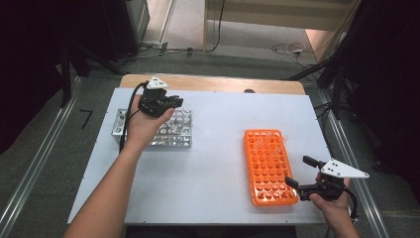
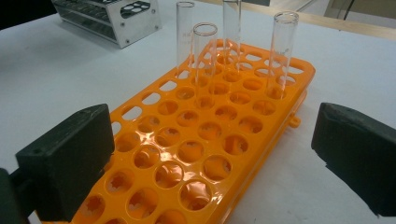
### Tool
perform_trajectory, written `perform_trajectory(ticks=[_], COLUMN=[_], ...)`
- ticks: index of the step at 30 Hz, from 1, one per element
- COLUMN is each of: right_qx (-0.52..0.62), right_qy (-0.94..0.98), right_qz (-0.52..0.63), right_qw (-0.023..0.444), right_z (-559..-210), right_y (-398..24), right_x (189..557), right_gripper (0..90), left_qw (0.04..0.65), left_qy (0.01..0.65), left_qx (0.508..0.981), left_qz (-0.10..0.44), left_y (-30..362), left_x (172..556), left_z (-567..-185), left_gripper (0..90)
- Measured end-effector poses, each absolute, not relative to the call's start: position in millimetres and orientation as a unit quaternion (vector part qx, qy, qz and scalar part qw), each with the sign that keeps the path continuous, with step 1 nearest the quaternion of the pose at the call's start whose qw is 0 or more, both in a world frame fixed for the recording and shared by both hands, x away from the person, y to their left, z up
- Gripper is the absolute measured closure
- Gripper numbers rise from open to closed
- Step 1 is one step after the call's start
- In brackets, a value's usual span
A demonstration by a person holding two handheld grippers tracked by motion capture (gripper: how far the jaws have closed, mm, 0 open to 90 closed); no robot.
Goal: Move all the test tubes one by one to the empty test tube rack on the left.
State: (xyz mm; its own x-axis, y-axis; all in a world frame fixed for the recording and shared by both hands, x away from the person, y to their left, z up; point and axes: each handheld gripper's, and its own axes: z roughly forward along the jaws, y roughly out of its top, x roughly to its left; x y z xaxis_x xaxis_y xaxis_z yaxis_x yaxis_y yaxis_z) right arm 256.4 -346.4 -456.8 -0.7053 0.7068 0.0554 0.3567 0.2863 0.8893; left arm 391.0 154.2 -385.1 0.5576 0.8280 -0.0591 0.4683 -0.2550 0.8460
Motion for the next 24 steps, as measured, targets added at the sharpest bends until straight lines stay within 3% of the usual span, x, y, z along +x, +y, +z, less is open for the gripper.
perform_trajectory(ticks=[24], right_qx=[0.340], right_qy=[0.783], right_qz=[0.490], right_qw=[0.177], right_z=[-456.9], right_y=[-346.0], right_x=[257.0], right_gripper=[0.0], left_qw=[0.389], left_qy=[0.425], left_qx=[0.792], left_qz=[0.203], left_y=[135.6], left_x=[406.4], left_z=[-395.5], left_gripper=[76.3])
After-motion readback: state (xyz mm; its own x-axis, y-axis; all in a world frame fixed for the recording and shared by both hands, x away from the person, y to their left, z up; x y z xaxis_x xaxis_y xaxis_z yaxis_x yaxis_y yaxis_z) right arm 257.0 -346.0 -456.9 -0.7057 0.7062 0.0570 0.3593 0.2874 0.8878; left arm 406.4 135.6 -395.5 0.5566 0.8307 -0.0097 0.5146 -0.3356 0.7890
